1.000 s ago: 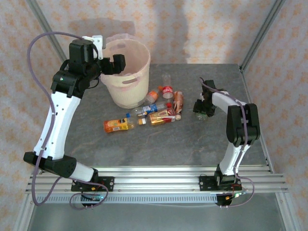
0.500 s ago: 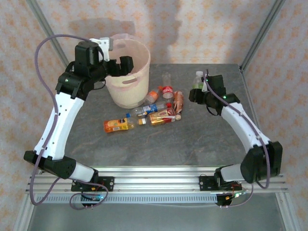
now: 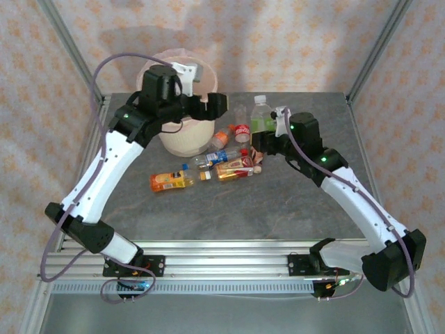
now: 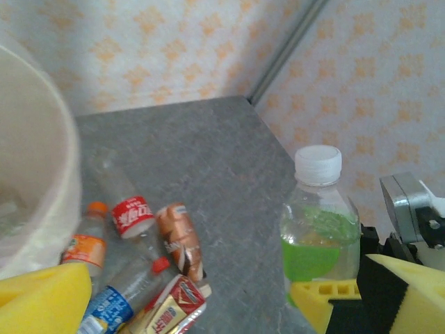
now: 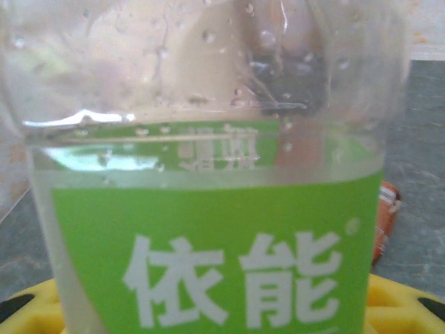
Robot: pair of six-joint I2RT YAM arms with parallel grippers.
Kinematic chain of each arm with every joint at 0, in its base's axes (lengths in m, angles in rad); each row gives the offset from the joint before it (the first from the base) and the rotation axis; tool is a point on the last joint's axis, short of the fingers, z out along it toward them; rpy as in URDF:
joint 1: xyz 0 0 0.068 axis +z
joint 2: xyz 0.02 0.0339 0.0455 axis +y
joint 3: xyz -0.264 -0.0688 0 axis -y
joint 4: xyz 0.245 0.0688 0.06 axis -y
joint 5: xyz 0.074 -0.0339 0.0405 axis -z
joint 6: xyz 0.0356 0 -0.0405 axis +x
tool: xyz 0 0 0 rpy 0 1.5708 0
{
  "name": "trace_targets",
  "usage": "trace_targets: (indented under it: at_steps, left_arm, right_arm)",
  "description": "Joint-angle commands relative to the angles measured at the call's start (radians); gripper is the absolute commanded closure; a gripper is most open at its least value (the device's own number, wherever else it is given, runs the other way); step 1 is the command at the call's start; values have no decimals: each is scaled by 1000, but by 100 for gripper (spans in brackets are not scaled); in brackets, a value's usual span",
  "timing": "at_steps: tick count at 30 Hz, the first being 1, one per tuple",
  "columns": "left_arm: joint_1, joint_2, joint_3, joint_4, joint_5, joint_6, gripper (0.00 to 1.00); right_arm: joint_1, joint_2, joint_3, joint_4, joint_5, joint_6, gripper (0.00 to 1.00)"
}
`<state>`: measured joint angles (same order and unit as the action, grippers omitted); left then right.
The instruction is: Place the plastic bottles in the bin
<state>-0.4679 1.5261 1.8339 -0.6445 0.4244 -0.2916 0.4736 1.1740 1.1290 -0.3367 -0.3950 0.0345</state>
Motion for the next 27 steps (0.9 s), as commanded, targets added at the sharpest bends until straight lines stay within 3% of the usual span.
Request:
trace_targets:
  at_steps: [1, 5, 14, 25, 27]
  left_arm:
    - [-21, 15, 37, 58, 40, -23, 0]
    - [-37, 26, 29, 98, 56, -44, 1]
    - [-53, 72, 46, 163, 158, -104, 14]
    - [-59, 99, 56, 141, 137, -104, 25]
    - [-58, 99, 56, 132, 127, -98, 33]
  right_arm:
    - [36, -21, -5, 83, -33, -23, 50]
    - [77, -13, 0, 120, -32, -17, 50]
    - [140, 42, 38, 137, -31, -25, 50]
    - [187, 76, 84, 133, -18, -38, 50]
    - [188, 74, 86, 135, -18, -37, 50]
